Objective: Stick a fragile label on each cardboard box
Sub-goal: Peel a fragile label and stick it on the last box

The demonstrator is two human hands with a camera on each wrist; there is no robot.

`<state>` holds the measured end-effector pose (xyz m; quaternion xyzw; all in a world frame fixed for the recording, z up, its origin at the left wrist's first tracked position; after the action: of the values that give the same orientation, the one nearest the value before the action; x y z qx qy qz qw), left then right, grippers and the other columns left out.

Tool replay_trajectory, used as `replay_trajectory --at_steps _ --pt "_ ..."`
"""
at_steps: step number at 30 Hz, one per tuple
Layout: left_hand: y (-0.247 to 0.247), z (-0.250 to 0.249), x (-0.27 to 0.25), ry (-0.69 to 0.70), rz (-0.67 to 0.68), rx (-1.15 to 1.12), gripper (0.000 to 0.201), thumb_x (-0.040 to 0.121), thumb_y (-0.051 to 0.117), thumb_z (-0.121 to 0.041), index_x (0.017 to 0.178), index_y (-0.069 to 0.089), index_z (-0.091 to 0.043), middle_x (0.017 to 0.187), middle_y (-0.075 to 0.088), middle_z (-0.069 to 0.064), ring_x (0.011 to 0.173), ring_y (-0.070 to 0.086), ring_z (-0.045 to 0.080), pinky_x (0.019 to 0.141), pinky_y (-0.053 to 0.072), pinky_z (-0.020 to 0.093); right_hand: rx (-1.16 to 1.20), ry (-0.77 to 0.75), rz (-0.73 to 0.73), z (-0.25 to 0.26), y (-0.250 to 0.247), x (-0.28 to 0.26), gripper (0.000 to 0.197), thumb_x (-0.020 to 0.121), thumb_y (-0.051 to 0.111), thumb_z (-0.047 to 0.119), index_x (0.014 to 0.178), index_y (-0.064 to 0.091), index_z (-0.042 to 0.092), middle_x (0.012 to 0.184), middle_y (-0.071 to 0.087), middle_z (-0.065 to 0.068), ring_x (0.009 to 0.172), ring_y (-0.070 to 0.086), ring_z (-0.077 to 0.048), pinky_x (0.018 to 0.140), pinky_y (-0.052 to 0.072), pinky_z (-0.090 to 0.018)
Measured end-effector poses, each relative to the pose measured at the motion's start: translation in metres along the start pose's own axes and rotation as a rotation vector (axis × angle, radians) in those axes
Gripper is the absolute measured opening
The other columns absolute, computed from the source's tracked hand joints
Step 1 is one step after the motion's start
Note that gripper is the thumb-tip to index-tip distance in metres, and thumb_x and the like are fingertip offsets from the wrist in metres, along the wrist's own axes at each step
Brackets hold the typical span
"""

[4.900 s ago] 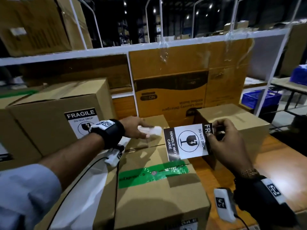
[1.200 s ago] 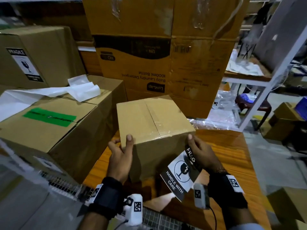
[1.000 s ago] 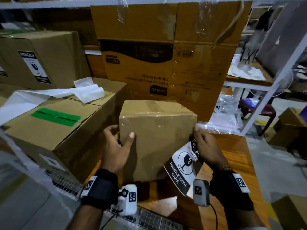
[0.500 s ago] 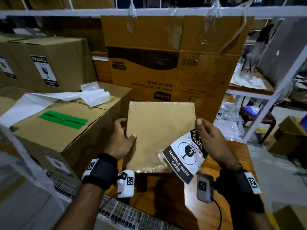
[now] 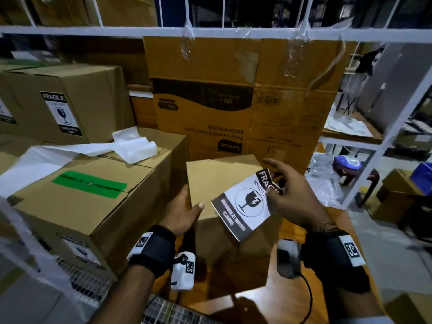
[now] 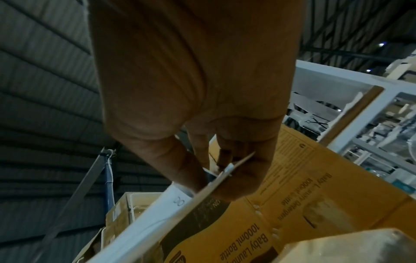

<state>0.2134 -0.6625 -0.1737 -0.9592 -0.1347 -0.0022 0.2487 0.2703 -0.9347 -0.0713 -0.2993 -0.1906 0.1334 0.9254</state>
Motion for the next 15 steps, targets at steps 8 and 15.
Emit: replay_trajectory --at_steps 8,15 --pt "-0.015 -0.121 0.013 0.291 -0.011 0.129 0.038 0.096 0.065 -0.048 0.131 0.062 -0.034 0.123 0.065 -0.020 0.117 0.058 0.006 0.092 0.049 0.036 -0.170 -0.035 0.134 0.029 0.024 0.021 0.101 0.083 0.082 0.007 0.162 0.027 0.037 0.139 0.042 0.002 0.126 0.050 -0.016 0.101 0.058 -0.041" --pt "0.000 -0.141 0.038 0.312 0.040 0.195 0.012 0.087 0.080 -0.036 0.094 0.075 -0.028 0.089 0.072 -0.013 0.084 0.066 0.002 0.071 0.053 0.030 -0.189 -0.068 0.173 0.044 0.038 0.033 0.109 0.085 0.078 -0.002 0.163 0.016 0.043 0.153 0.033 0.003 0.121 0.049 -0.012 0.077 0.055 -0.016"
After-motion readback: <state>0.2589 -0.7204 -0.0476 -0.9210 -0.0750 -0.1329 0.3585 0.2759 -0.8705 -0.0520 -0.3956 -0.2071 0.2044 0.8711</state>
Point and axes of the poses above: each hand's wrist, its own x-axis towards the middle knuckle, its own y-axis out of the palm, z = x × y, the point moved 9 cm from there along x, towards the middle knuckle
